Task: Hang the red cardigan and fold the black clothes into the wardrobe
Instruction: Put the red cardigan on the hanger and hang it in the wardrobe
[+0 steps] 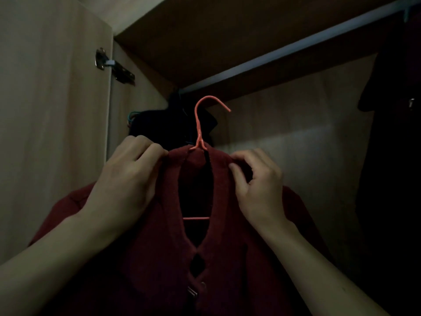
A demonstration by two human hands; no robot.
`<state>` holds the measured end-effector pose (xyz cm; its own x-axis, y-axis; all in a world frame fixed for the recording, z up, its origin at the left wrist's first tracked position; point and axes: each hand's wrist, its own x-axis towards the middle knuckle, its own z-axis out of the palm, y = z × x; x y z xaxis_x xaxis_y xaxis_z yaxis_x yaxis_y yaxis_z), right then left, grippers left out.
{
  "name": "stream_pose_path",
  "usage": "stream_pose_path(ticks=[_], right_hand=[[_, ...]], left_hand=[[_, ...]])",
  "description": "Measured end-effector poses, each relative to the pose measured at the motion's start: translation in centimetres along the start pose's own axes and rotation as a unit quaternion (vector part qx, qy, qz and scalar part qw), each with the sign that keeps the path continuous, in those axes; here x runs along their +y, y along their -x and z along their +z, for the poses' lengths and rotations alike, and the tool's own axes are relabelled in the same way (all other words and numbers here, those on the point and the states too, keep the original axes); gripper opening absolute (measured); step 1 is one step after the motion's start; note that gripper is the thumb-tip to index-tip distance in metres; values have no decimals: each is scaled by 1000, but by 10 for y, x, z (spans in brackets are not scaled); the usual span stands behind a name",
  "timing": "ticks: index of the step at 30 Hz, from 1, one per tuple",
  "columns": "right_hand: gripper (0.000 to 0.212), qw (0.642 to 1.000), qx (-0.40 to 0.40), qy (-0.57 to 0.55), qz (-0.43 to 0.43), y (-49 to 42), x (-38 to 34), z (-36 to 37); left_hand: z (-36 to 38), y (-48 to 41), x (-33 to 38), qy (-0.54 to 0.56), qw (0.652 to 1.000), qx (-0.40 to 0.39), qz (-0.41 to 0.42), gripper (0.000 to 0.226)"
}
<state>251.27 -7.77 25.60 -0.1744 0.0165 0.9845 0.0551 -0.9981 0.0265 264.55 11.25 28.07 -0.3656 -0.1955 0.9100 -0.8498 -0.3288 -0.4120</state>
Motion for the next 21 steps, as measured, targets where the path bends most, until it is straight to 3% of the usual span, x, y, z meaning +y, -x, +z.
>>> stream_pose_path(ticks=[10,21], right_hand=[[13,998,13,-54,-40,-62,50,56],[12,995,40,-31,-81,-106,99,122]], left_hand=[[31,-52,-33,-69,996,10,49,20],[85,-96,-90,-94,991,17,89,15]])
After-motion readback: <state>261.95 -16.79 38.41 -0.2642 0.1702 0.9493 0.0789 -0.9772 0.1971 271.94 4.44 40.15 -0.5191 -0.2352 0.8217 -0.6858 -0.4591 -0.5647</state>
